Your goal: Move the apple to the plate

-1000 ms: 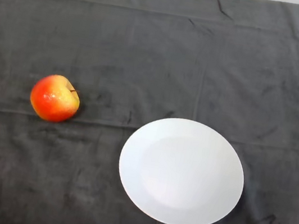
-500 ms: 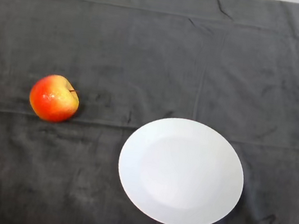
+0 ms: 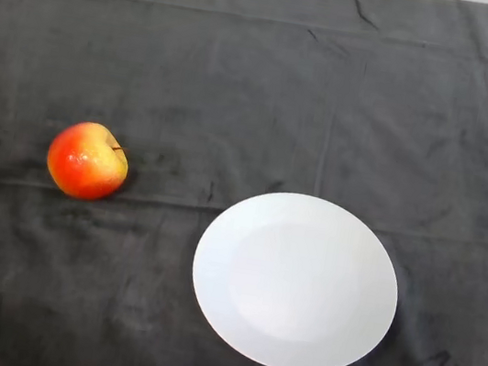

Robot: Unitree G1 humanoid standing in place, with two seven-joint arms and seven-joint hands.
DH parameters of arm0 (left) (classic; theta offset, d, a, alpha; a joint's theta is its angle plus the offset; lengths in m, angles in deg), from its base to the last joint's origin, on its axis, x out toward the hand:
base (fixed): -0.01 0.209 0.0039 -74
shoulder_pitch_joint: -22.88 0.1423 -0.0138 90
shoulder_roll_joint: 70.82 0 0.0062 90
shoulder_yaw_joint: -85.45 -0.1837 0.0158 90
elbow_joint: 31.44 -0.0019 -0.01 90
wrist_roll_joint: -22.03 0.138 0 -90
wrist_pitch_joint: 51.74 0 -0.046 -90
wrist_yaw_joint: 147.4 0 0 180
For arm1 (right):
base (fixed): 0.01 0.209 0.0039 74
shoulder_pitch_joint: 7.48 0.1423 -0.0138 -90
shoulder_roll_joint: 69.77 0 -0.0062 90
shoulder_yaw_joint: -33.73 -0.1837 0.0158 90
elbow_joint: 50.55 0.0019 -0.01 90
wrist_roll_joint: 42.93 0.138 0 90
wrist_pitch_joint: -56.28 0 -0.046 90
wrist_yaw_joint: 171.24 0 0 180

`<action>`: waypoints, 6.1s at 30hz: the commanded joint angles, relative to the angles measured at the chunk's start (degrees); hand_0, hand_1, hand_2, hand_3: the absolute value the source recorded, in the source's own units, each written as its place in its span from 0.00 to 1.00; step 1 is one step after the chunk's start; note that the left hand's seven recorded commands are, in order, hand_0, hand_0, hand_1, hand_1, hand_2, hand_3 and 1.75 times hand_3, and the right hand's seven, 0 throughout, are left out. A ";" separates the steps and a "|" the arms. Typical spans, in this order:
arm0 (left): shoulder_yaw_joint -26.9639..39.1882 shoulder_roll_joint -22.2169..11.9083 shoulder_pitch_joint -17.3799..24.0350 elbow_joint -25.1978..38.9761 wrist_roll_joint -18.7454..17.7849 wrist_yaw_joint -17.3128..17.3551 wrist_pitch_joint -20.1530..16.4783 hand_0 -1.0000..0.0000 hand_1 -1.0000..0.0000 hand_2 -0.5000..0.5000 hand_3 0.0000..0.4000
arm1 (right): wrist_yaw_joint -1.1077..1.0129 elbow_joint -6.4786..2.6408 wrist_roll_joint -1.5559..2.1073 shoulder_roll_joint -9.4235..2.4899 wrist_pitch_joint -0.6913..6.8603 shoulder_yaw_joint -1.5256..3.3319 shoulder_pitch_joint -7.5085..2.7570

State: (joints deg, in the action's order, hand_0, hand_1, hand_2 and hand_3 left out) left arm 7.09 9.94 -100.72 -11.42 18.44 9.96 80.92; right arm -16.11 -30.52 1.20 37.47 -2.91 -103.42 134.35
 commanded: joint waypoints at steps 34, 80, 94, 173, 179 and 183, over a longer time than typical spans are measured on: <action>-16.27 4.88 -2.72 0.80 18.43 0.44 1.75 1.00 1.00 0.50 0.00 | -0.04 -0.41 0.49 1.06 -0.38 -0.28 -1.93; -21.91 4.34 -5.71 2.09 22.82 4.77 -3.92 0.00 0.00 0.50 1.00 | -0.03 -0.38 0.50 1.05 -0.38 -0.27 -1.94; -25.98 7.33 -3.26 13.26 30.67 -11.90 -1.41 0.00 0.00 0.50 1.00 | -0.02 -0.34 0.51 1.03 -0.38 -0.26 -1.95; -59.57 10.97 -9.98 4.95 35.90 -18.98 1.90 1.00 1.00 0.50 0.00 | -0.20 -0.95 0.51 1.31 -0.34 -0.34 -1.71; -57.95 8.31 -10.59 5.43 36.15 -21.05 2.96 1.00 1.00 0.50 0.00 | -0.22 -1.00 0.50 1.33 -0.34 -0.35 -1.69; -57.12 6.46 -10.11 5.45 37.09 -23.81 3.66 1.00 1.00 0.50 0.00 | -0.23 -1.03 0.49 1.34 -0.34 -0.35 -1.68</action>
State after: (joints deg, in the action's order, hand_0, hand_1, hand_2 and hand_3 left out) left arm -50.77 19.13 -109.27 -3.28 53.91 -13.78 84.33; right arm -16.11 -30.52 1.20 37.47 -2.91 -103.42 134.35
